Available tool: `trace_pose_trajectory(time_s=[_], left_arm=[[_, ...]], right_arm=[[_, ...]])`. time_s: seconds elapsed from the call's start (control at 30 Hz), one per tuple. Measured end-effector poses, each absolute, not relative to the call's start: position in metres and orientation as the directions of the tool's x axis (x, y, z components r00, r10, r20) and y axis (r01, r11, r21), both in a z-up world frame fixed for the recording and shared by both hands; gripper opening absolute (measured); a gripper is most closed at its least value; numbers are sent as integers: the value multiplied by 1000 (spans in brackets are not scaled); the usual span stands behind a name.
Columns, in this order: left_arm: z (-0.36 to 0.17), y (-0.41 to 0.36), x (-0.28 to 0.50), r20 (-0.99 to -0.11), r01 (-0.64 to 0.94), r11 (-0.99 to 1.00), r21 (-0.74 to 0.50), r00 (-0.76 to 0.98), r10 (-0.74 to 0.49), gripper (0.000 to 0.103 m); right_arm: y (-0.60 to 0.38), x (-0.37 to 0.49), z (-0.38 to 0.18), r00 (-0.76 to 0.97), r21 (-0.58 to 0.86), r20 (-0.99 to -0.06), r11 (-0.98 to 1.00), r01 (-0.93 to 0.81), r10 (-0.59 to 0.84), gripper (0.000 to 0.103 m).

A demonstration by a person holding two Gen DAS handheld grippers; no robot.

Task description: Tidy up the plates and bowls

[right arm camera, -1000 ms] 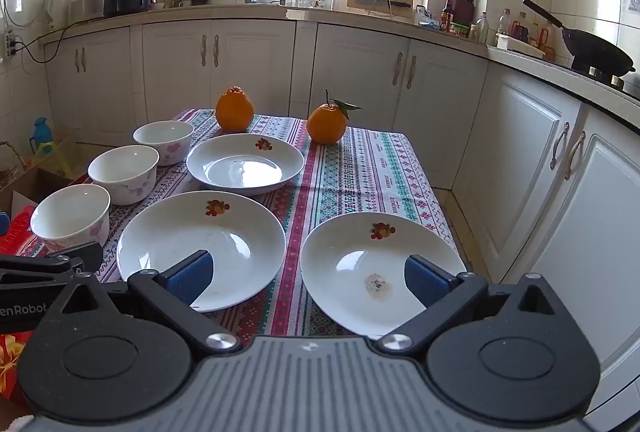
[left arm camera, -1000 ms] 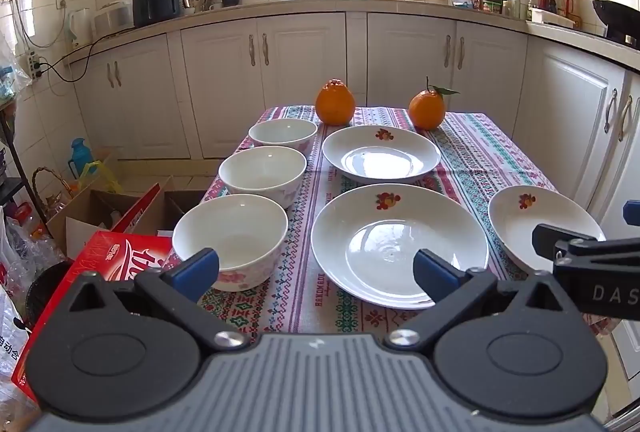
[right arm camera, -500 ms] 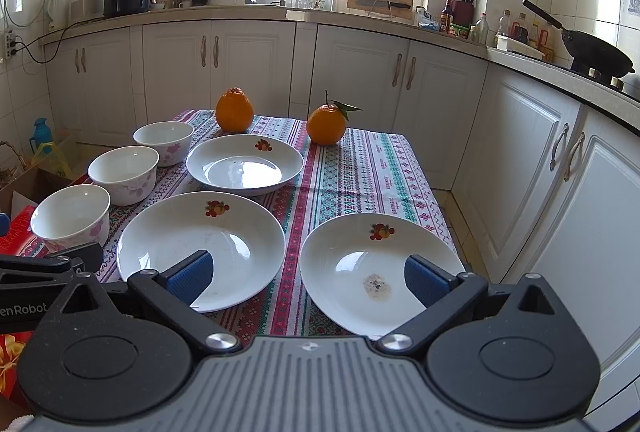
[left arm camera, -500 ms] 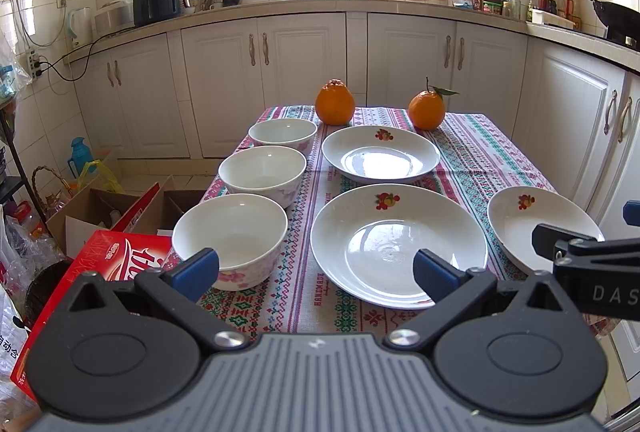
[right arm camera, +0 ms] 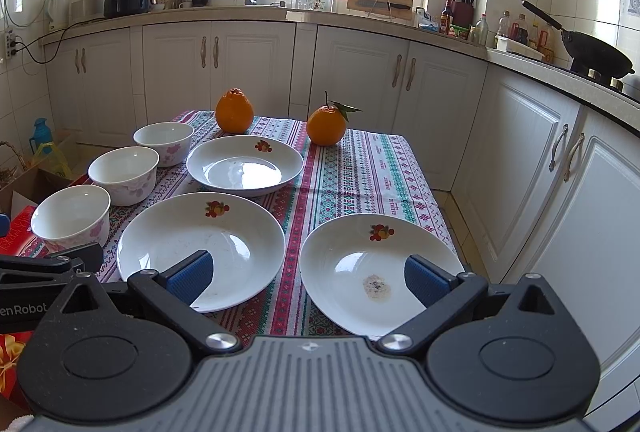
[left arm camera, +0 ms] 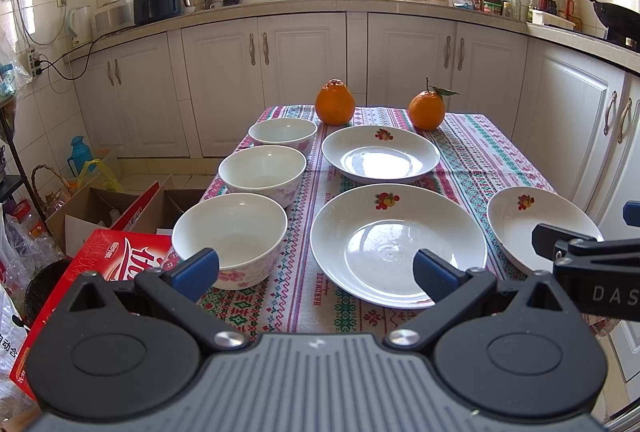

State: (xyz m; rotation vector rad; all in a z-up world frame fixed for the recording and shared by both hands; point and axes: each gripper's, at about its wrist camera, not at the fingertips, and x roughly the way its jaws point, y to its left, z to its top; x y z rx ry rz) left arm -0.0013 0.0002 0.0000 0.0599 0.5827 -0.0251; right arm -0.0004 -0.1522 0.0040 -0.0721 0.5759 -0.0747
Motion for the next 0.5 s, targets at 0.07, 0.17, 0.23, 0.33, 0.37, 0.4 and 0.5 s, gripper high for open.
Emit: trace_pose_trajectory(time_s=[0.07,0.17,0.23,0.33,0.37,0.4,0.5], left_arm=[[0,0,-1,-550,40,998,49,835,-7,102],[0,0,-2,-551,40,998,48,834,-7,102],[0,0,-2,-552,40,998,47,834,-7,102],[0,-1,-2,-551,39,998,46,834,-7,102],[0,-1,-2,-551,38,998,45,834,-7,102],[0,0,-2,-551,38,998,45,834,-7,102],[0,0,-2,-551,37,998,44,834,-7,102]], right_arm=[[-152,-1,4,836,-89,-541,995,50,-90,103],[-152,-1,4,836,-89,-541,995,50,-90,103],[-152,-1,4,836,-90,-540,995,50,-91,103],[-152,-1,4,837,-88,-541,995,49,-89,103],[-152,0,4,836,-89,-541,995,49,-89,103],[-152,0,4,836,-90,-541,995,49,-90,103],[-153,-1,5,837,-89,-540,995,48,-89,103]])
